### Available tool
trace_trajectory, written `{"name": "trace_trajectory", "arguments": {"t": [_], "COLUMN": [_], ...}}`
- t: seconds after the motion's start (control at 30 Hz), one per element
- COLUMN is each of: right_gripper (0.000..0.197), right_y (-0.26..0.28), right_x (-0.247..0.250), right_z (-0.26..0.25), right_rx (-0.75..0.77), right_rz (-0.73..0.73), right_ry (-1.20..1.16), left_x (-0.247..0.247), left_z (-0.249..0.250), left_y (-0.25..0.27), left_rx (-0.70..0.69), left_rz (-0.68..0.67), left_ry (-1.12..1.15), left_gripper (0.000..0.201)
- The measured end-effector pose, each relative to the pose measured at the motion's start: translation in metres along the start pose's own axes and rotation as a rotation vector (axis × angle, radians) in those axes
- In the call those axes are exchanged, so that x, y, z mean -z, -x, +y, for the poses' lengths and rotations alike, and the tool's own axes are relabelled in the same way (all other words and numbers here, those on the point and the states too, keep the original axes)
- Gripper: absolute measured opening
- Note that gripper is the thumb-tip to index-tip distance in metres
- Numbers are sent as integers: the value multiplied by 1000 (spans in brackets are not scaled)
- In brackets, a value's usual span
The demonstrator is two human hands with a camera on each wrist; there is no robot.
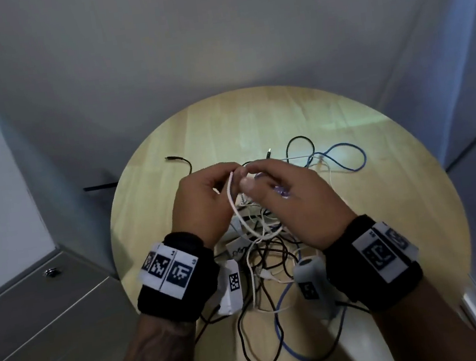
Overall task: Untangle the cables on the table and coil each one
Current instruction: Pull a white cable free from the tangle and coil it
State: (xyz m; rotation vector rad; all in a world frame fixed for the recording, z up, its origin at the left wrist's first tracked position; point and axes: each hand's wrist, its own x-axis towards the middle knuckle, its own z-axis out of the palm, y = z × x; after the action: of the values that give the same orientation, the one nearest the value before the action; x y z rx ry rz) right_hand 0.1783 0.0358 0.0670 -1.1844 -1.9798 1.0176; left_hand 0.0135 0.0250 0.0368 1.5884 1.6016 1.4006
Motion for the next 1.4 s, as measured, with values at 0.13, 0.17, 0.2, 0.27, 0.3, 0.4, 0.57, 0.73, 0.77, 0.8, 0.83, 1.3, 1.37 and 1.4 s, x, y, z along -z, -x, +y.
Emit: {"name": "trace_trajectory", "arguments": {"t": [0.13,0.17,0.2,0.27,0.3,0.4,0.57,0.73,0.77,0.8,0.83,1.3,1.37,1.4], "right_gripper": [47,48,54,75,82,49,16,17,17,17,17,24,49,63], "right_y": [1,1,1,2,2,2,-12,-13,-14,-15,-16,-22,-18,-14], "right_x": [2,4,6,7,7,9,50,78,80,80,80,52,42,32], "right_z": [-7,-10,-10,-11,-12,-8,17,44,49,51,53,41,55,59], "right_rx": [-127,-154,-174,-206,-207,-162,-27,-66,-73,-85,-97,-170,-194,-188], "right_rz": [-112,-122,-134,-176,-205,-143,341,649,675,688,695,549,363,175], "right_ry": [-50,-163,-297,-474,-473,-301,-7,52,41,26,-19,-740,-363,-229], "left_x": [-1,-2,-2,-2,-2,0,10,25,26,26,24,-32,-24,-20], "left_z": [-4,-2,0,3,4,1,1,-4,-6,-8,-9,-3,3,7], "left_y": [-3,-3,-3,-2,-2,-4,-4,-4,-4,-4,-3,9,2,-1], "left_rx": [-147,-163,-160,-101,-74,-41,137,233,247,257,262,228,320,350], "left_rz": [22,37,43,43,39,25,-172,-284,-295,-301,-308,-298,-206,-188], "left_ry": [-343,-349,-330,-266,-243,-216,18,43,42,38,32,148,451,586], "left_gripper": [16,17,18,22,22,13,24,34,34,35,33,37,36,35]}}
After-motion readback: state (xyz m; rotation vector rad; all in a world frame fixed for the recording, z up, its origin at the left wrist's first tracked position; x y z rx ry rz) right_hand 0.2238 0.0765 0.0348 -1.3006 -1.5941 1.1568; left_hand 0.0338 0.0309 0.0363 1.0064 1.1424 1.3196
